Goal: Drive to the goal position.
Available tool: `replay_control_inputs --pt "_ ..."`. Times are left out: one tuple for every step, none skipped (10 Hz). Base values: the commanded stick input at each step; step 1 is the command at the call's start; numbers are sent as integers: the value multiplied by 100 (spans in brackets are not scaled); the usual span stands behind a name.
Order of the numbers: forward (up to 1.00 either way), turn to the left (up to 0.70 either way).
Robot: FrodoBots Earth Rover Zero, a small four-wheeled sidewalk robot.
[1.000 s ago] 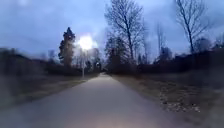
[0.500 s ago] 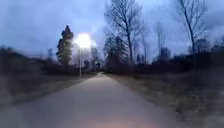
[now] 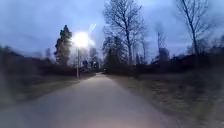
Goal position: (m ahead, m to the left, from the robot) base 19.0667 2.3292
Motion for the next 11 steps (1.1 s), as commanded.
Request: replay_control_inputs --pt "100 0" --pt "100 0" --pt "100 0" --pt "100 0" --pt "100 0" --pt "100 0" --pt "100 0" --pt "100 0" --pt "100 0" --pt "100 0" --pt "100 0"
